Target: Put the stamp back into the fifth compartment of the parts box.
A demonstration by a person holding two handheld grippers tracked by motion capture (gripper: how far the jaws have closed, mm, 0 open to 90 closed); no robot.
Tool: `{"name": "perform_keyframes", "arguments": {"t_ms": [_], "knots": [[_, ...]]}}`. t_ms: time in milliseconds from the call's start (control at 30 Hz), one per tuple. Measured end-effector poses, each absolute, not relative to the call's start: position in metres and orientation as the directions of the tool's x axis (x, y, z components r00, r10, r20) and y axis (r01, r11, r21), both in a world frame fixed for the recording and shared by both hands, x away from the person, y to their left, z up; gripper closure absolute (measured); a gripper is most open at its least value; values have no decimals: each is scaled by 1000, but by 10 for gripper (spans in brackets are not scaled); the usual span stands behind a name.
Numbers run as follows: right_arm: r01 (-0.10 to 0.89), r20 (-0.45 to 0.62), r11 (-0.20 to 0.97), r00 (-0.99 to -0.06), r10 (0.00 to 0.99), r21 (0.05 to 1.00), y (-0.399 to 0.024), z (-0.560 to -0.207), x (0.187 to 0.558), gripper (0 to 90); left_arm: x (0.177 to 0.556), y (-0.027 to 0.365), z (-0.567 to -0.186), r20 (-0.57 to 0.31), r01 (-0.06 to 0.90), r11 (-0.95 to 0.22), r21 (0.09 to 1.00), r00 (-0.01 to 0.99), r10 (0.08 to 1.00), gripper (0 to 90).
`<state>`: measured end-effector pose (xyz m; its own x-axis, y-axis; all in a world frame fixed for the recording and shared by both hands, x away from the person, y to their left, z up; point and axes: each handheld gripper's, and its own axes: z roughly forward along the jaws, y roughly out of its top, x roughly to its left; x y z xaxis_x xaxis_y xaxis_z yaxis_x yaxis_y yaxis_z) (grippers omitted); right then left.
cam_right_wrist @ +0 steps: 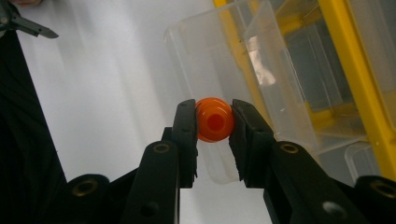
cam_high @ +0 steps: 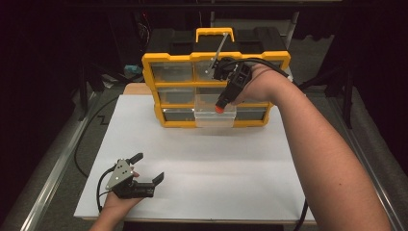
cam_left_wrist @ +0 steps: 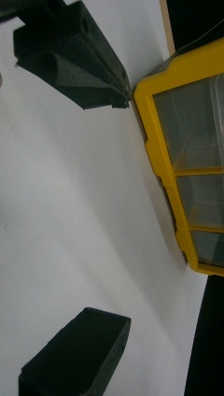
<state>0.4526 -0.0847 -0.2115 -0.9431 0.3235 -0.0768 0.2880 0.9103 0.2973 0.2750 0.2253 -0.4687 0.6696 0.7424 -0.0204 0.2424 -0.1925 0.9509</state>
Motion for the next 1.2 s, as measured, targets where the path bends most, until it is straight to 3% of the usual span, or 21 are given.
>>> {"name": "perform_keyframes", "arguments": {"t_ms": [833,1200], "knots": [[330,-94,897,-924,370,293,-70,-213,483,736,274,227,-468,-33,244,-177,953,667,744,2],[341,-71,904,-927,369,258,-71,-240,487,733,274,227,-468,-31,246,-182,952,669,742,2]]}}
